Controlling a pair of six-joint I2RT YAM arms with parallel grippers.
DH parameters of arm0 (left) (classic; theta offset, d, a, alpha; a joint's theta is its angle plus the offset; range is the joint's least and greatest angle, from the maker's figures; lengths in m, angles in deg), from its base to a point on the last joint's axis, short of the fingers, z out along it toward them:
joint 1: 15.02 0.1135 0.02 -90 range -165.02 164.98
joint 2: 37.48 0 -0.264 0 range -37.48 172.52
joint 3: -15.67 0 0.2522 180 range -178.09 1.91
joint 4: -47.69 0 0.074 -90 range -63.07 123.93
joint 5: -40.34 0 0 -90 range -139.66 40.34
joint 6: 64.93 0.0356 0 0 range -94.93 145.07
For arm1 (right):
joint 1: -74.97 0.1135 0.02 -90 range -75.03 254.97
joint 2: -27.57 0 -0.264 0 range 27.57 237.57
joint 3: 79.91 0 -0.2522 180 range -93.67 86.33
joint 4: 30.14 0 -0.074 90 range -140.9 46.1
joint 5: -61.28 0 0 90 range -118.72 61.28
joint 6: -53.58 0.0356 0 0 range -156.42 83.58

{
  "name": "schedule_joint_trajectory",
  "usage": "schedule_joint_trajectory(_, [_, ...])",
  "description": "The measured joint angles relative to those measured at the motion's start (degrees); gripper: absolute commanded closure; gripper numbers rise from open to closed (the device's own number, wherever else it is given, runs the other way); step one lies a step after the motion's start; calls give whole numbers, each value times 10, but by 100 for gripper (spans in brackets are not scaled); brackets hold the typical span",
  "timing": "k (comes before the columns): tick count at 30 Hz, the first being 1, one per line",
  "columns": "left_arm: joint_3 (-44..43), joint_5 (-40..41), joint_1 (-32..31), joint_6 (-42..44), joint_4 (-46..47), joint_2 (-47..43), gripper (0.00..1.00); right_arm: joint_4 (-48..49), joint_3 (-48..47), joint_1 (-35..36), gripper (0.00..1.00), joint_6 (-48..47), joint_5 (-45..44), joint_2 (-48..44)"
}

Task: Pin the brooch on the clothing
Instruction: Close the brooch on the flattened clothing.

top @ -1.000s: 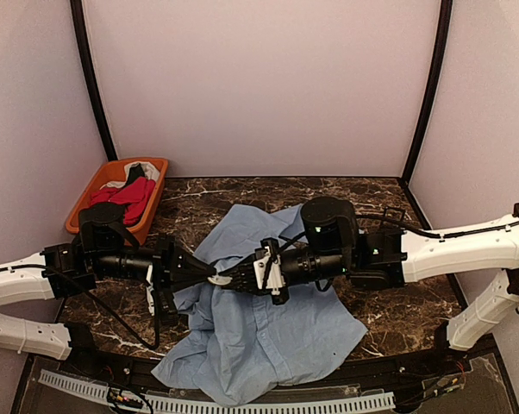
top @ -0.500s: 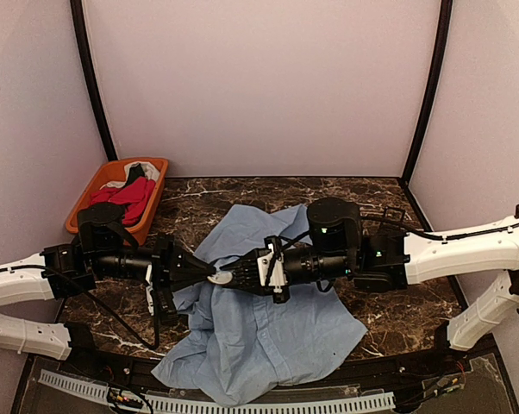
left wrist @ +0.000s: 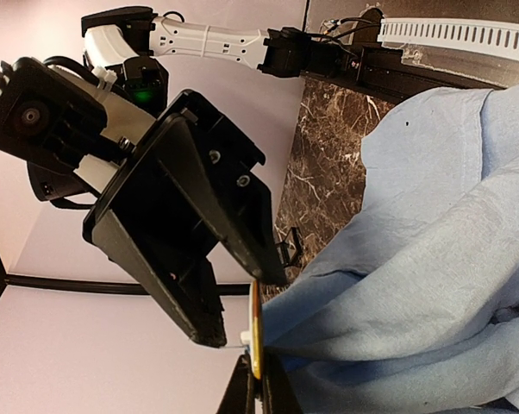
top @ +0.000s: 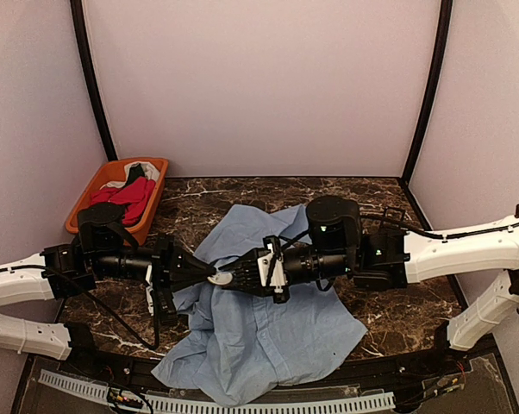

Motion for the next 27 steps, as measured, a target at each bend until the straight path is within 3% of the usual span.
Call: schedule_joint_trajectory(27, [4, -1, 0, -3, 1, 0, 99, -32, -24, 0, 76, -8, 14, 16])
